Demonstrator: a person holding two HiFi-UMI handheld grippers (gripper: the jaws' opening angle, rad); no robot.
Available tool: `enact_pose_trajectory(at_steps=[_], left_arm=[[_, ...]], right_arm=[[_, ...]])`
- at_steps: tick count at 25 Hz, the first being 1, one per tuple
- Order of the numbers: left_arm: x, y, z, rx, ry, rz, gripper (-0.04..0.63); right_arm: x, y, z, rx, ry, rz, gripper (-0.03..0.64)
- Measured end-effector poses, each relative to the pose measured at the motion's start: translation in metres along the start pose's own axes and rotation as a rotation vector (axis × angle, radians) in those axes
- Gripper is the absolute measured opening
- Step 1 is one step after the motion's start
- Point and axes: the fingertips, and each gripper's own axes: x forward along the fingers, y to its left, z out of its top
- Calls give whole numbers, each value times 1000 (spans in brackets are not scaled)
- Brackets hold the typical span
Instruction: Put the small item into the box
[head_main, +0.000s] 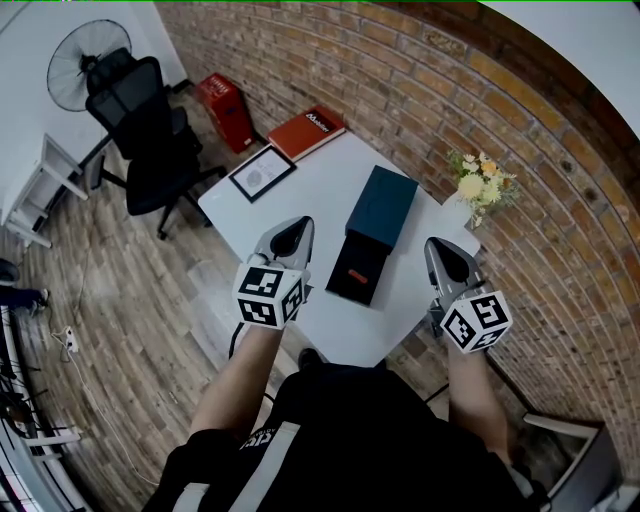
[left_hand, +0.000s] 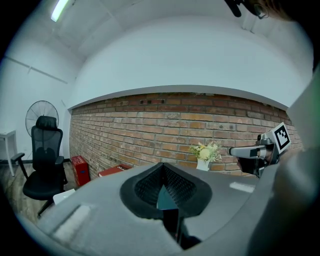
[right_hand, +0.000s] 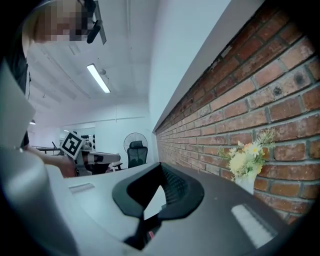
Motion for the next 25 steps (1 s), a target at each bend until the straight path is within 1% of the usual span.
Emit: enact_pose_trajectory(at_steps=[6,13,25], left_arm=[[-3,-1,-1,0,11,-13,6],[-5,-4,-5,-3,17,-24,6],[-13,3,-13,-25,29,-17,6]], right_arm=[[-2,10,-4,-8,21,11,-2],[-8,9,-8,23,17,5,-2],[-5,17,-12,15,33,16,-2]])
